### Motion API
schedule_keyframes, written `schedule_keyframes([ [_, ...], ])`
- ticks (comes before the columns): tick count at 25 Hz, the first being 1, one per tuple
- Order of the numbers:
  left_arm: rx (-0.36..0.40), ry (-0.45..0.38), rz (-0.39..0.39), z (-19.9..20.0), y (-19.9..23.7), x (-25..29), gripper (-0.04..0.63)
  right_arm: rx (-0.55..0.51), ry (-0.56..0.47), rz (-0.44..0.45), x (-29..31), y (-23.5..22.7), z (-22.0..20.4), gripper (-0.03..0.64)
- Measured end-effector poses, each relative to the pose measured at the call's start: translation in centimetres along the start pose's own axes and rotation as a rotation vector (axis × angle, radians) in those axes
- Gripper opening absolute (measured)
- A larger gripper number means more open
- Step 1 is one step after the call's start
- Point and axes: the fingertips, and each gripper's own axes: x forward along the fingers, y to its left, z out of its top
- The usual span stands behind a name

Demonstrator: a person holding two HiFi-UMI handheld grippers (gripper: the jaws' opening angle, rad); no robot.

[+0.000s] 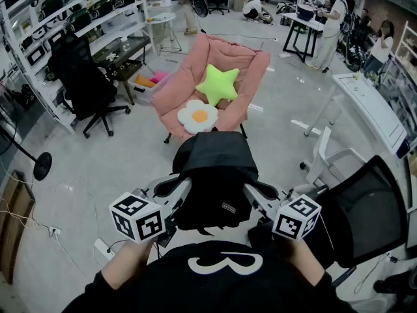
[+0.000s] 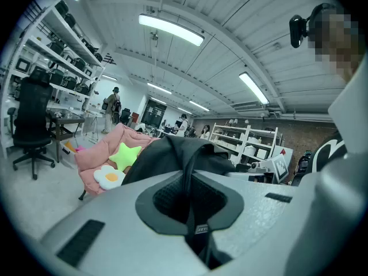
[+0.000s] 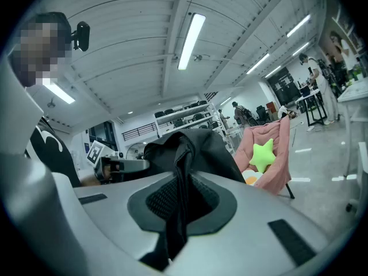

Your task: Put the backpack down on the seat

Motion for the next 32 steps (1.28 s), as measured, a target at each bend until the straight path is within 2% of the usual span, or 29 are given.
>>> schedule_keyframes([
  [7,0.005,-0.013,-0.009,0.3,-0.5,0.5,0.026,-0.008,-0.035,-0.001,-0.4,-0.7,0.8,0.028],
  [15,-0.012,-0.003,-0.004,0.8,2.8,2.6,0.026,0.035,-0.027,0.001,2.5,-3.0,0.9,0.029],
  [22,-0.052,0.034,-0.013,1.4,9.1,6.9,0.026,0.088,-0.006,-0.011,8.1,-7.8,1.1,0.029],
  [32,-0.09,0.082,-0.038,5.7,21.4,14.1,0.026,0.132,0.044,-0.066,19.8,-15.2,3.6,0.028],
])
